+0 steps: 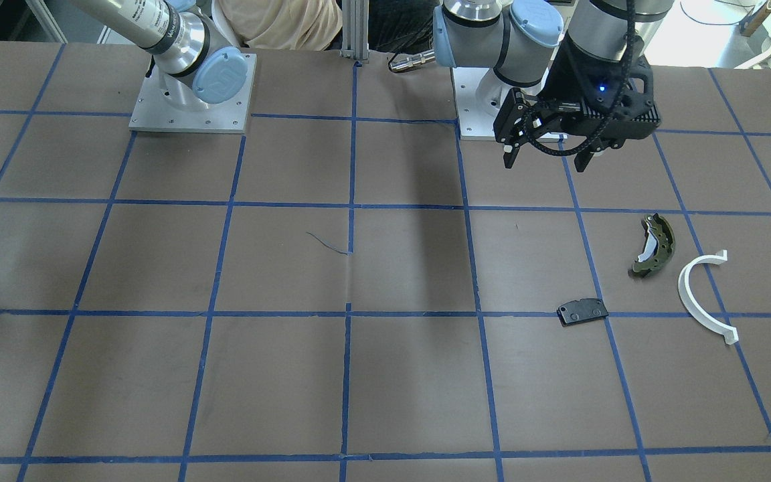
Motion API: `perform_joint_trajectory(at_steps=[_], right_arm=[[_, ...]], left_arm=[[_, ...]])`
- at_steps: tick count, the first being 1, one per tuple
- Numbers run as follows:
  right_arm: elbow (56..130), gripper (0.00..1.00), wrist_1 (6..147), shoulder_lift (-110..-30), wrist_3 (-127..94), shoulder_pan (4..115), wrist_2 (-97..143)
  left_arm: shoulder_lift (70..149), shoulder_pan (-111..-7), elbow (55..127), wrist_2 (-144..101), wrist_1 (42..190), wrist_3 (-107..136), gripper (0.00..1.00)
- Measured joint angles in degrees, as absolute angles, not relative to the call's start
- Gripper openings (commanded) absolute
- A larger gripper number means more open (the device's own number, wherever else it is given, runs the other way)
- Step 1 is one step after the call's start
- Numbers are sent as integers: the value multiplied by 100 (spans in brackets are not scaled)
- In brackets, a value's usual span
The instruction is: Place bearing gear from tray to pile
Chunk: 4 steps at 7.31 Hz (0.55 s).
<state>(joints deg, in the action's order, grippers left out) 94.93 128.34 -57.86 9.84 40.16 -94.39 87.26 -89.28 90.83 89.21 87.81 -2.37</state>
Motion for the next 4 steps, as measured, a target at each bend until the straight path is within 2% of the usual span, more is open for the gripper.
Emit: perform_joint_trajectory(at_steps=[1,4], right_arm=[[9495,66,12838,-5773,982,4017,-9439],[9492,43,12831,-5767,990,4017,-9440]], left_arm=[[8705,-8932,9105,8923,8782,-236,100],[8706,-8931,9115,8922,8769,-223,100]])
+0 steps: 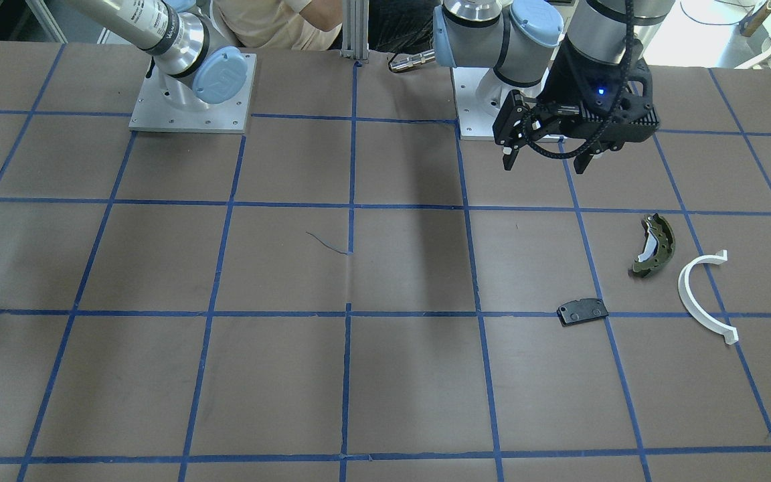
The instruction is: Place bearing gear from tray to pile
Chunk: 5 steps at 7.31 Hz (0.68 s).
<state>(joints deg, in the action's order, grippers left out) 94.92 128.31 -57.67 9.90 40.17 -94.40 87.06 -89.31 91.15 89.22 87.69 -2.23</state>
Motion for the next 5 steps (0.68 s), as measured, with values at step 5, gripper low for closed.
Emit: perform_joint_trajectory(at_steps=[5], right_arm=[[9483,0,12759,-5775,982,4017,-9423]], left_arm=[[8705,-8940,9136,8921,8746,-218,100]])
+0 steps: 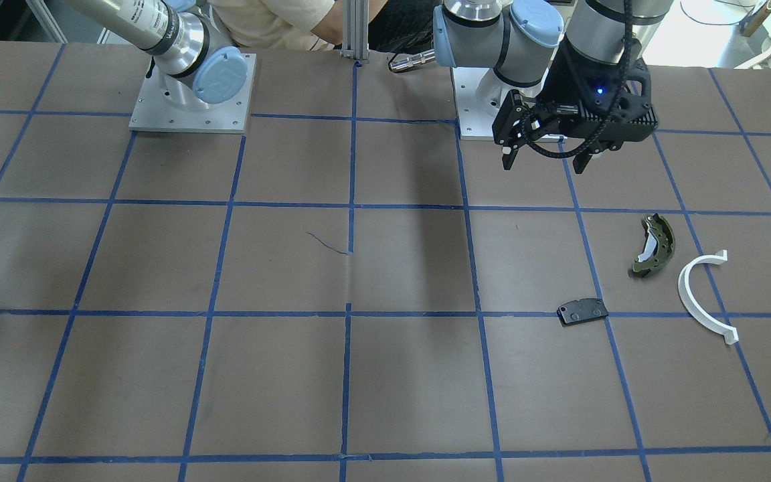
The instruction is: Place bearing gear from tray to pile
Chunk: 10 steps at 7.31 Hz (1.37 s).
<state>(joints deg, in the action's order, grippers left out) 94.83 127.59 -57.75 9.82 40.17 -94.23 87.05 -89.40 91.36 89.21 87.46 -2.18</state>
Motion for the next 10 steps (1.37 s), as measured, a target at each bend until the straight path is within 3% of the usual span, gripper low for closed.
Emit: perform_joint_trajectory(at_steps=[4,10], right_arm=[[9327,0,12355,-6116,825,4224,-9430],[9353,0,11655,-6940,-253,6882,-9216]], left_arm=[[8696,-8947,9125,8921,8745,-213,100],[8685,-8950,9143,8921,8745,-217,100]])
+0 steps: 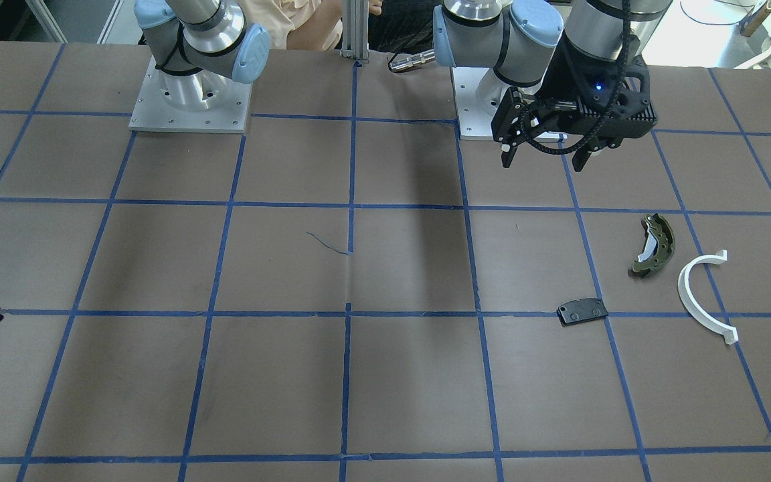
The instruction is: Place bearing gear from tray to pile
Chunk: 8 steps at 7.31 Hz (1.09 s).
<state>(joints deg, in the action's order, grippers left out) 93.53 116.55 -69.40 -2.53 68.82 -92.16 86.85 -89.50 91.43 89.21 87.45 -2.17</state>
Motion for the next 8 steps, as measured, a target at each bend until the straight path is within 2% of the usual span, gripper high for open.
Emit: perform_joint_trajectory(at_steps=[8], right_arm=[[9595,0,11563,-6715,-2619,10277,-8597]], left_arm=[[8662,-8953,9151,8921,8748,-220,100]])
